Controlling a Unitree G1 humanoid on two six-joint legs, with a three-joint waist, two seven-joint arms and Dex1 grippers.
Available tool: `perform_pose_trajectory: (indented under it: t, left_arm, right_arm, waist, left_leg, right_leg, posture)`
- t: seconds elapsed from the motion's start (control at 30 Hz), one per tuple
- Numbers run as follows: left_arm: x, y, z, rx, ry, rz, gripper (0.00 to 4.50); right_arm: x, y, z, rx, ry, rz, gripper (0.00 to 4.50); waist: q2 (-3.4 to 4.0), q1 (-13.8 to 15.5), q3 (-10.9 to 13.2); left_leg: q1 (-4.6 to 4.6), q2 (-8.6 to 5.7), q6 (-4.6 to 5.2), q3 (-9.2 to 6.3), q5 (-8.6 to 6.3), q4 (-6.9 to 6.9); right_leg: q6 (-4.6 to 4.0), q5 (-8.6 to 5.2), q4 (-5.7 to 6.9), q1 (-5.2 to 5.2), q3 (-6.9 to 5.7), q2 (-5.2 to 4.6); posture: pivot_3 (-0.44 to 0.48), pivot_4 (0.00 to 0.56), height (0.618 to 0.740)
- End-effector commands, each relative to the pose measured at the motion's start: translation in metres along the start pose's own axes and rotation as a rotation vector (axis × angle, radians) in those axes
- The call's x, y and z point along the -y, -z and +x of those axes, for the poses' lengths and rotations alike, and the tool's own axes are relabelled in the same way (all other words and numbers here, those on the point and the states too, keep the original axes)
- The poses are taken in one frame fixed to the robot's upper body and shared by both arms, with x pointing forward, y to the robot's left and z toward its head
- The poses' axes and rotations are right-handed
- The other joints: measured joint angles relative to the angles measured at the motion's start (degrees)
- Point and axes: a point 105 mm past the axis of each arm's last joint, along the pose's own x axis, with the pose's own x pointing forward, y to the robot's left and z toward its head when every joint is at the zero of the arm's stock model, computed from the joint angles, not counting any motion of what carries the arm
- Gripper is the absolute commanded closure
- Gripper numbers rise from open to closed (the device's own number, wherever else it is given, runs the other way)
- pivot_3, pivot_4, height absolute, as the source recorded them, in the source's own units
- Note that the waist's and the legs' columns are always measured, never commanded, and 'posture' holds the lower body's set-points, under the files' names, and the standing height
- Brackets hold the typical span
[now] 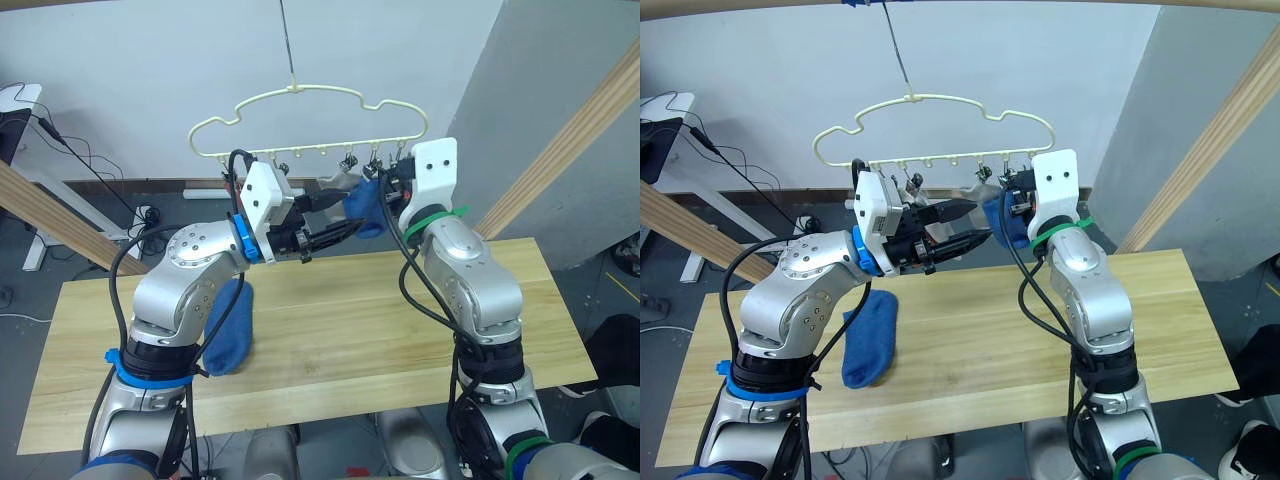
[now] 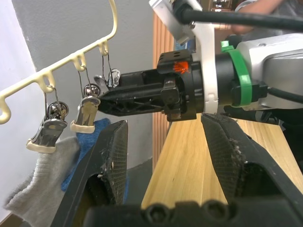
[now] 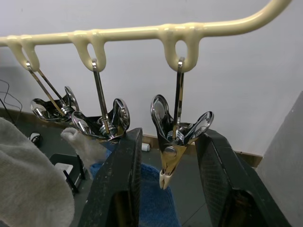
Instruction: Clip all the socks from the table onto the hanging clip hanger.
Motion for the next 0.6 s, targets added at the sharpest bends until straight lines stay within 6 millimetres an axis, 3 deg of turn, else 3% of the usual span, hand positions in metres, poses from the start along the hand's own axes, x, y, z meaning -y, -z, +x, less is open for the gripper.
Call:
perform_pose_trajectory:
  t: [0.03,0.6]
  left_arm:
    - [0.0039,-0.0062,0.0012,0.022,0.007,0.034,1.78]
    - [0.0045,-0.0053,0.0006,0.019,0.004,0.034,1.78]
  right_arm:
    - [-0.0052,-0.0202,0.0034,0.084,-0.031,-0.024,2.76]
    - [-0.0120,-0.0241,0.0079,0.112,-0.063,-0.041,2.76]
  waist:
    - [0.00,-0.01,0.00]
    - [0.00,0.02,0.00]
  left_leg:
    - [0.00,0.00,0.00,0.00,0.00,0.00]
    - [0.00,0.00,0.00,0.00,0.00,0.02]
  right_leg:
    - [0.00,0.00,0.00,0.00,0.00,0.00]
    - [-0.01,0.00,0.03,0.00,0.00,0.00]
  posture:
    - [-0.228,0.274,0.733]
    - [-0.225,0.277,0.733]
